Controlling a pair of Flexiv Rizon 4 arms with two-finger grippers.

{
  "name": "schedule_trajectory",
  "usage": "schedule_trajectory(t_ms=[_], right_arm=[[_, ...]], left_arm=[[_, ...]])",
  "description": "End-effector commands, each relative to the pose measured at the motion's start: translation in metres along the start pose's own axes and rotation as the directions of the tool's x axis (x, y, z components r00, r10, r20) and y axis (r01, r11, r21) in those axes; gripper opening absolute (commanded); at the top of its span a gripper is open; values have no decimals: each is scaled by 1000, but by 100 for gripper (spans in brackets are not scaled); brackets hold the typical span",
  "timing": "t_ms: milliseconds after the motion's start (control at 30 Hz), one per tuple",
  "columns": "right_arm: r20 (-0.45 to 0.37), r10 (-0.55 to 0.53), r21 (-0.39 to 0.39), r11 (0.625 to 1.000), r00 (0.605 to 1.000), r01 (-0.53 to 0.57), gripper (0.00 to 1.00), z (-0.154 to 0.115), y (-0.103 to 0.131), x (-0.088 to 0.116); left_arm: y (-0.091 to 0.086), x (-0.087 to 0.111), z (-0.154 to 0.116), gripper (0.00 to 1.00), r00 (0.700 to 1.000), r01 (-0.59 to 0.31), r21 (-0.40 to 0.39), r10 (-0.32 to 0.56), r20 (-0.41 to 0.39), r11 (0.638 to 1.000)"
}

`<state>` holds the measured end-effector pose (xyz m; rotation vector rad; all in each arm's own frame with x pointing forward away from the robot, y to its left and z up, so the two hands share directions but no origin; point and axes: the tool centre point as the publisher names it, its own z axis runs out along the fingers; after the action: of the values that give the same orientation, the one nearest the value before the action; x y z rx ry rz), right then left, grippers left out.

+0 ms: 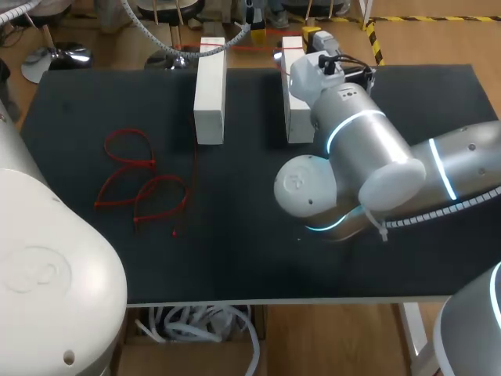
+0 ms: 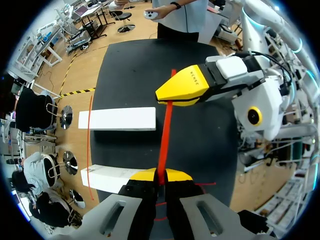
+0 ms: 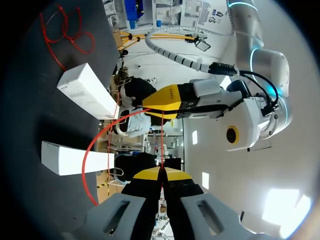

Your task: Grab the tape and strap the tape.

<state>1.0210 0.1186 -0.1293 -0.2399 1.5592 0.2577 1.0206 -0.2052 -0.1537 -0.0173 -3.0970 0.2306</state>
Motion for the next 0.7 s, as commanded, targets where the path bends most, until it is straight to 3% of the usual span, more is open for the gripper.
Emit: schedule_trajectory(t_ms=[33,700], right_arm=[[-9,-4,-4,1000,1000,4,0,2,-3,-3],[-6,-12,-15,1000,1000,12,0,0,2,0]], left_arm=[[-1,-1,-1,0,1000,0,-4,0,-2,1000],[-1,-1,-1,0,1000,0,-4,0,-2,1000]])
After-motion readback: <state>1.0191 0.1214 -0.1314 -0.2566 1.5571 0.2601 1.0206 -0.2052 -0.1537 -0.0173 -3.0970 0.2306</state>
